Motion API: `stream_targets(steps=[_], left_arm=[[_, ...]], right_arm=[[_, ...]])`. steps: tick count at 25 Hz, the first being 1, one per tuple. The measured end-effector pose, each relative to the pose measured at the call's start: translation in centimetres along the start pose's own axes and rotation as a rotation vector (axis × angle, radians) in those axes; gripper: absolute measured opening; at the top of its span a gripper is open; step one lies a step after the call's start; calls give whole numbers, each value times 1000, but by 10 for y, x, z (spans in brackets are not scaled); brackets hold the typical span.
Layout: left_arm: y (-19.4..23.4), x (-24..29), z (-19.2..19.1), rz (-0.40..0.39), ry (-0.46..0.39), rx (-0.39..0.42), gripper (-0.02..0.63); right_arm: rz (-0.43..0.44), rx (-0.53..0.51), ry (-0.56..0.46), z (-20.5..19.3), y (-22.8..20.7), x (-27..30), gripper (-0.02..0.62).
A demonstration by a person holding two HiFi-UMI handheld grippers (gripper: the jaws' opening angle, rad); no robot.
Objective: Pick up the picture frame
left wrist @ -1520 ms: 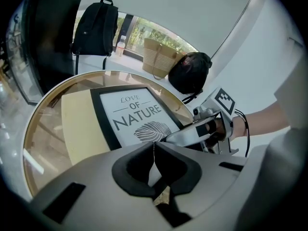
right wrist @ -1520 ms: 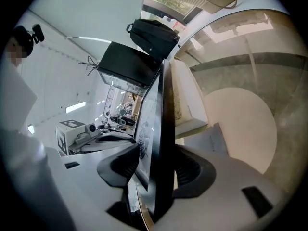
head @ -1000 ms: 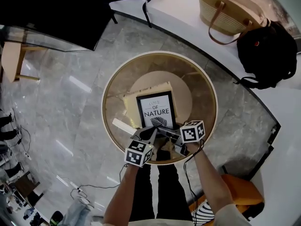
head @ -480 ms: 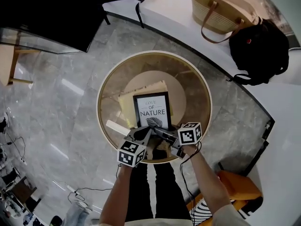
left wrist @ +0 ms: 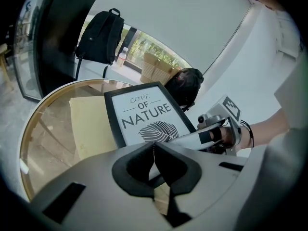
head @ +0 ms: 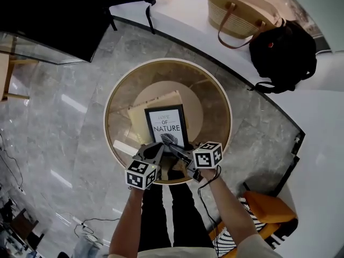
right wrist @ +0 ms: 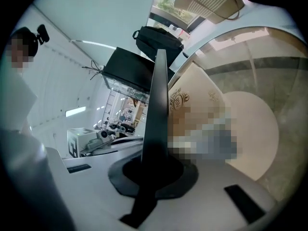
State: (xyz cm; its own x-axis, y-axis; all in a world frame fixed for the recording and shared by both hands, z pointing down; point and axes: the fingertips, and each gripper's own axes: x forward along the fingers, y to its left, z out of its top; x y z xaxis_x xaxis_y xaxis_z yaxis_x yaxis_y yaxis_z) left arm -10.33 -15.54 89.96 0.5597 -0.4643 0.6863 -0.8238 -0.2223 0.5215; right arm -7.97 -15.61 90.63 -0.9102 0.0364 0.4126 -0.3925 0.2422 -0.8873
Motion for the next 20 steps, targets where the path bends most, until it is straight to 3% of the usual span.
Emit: stream_targets(steps=[5,20], left_arm=[[-2,-11,4,3,5,16,20],[-65,-47,28,10,19,69,20]], right_arm=[[-75,-21,-39,5,7,-9,40],[-157,-3,-142,8,58,-64,40]])
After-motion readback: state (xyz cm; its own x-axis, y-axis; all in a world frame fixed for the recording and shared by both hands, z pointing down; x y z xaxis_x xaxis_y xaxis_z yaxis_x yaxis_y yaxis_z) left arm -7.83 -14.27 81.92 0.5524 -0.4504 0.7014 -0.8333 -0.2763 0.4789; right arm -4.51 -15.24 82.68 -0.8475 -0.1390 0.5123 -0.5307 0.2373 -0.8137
